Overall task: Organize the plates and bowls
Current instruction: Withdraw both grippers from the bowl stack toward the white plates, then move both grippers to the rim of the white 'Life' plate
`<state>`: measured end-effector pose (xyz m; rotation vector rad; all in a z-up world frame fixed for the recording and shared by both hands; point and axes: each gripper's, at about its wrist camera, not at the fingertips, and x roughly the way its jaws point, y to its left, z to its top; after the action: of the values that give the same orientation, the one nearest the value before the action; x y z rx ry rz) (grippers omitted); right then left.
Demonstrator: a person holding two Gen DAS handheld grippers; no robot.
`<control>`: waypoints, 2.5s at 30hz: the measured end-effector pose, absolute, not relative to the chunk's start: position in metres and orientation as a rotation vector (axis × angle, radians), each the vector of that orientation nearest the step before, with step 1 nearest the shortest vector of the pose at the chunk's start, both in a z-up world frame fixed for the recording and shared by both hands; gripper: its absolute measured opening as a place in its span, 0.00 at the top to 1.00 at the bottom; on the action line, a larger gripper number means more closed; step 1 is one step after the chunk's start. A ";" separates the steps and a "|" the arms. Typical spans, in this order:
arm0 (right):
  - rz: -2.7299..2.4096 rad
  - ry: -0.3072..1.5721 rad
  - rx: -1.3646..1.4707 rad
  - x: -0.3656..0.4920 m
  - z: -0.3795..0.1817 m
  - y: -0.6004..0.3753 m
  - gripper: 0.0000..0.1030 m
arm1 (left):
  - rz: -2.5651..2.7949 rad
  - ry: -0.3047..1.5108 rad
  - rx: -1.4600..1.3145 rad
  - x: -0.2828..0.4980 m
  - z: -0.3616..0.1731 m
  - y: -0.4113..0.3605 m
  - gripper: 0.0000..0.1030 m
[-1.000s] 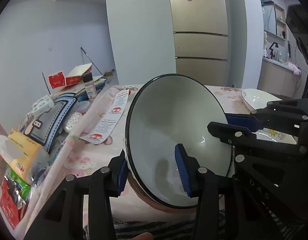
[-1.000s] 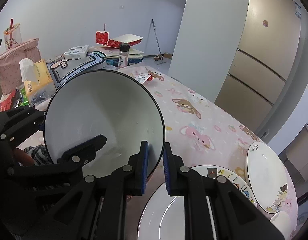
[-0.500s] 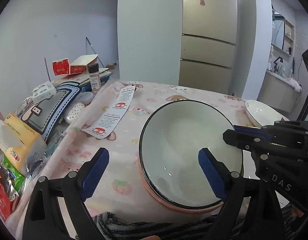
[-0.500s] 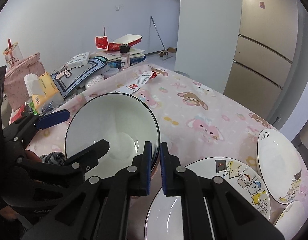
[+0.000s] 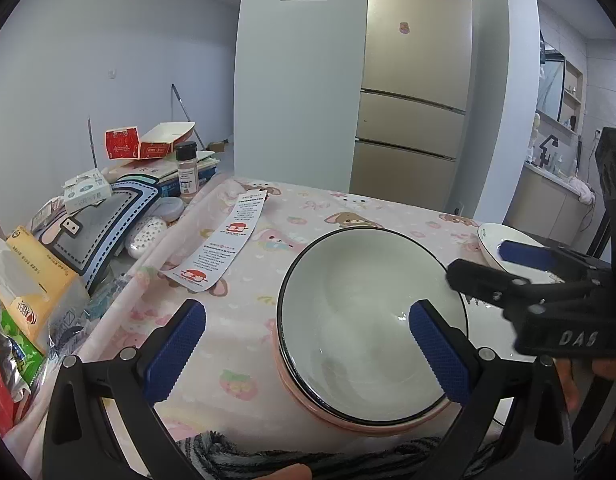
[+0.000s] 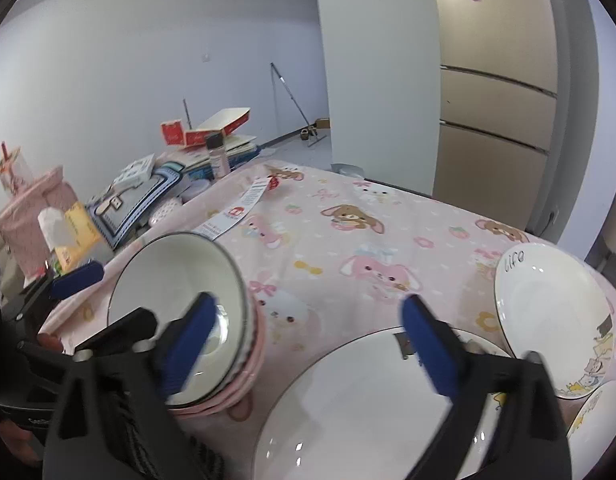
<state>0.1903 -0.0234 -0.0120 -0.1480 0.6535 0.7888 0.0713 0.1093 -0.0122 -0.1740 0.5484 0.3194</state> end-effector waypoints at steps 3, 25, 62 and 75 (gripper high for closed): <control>0.784 0.595 -0.108 0.193 -0.008 -0.033 0.00 | 0.330 0.548 -0.170 0.072 -0.012 0.109 0.00; 0.774 0.278 -0.061 0.157 0.060 -0.056 0.00 | 0.217 0.397 -0.096 0.049 0.016 0.075 0.00; 0.445 0.170 0.004 0.204 0.160 -0.238 0.00 | -0.095 0.419 -0.152 0.230 0.167 -0.061 0.00; 0.292 0.326 -0.034 0.256 0.109 -0.248 0.00 | -0.058 0.611 -0.175 0.313 0.080 -0.061 0.00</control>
<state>0.2560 -0.2475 0.1093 -0.0345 0.3257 0.2916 0.3133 -0.0608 0.0801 -0.1748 0.6107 -0.0580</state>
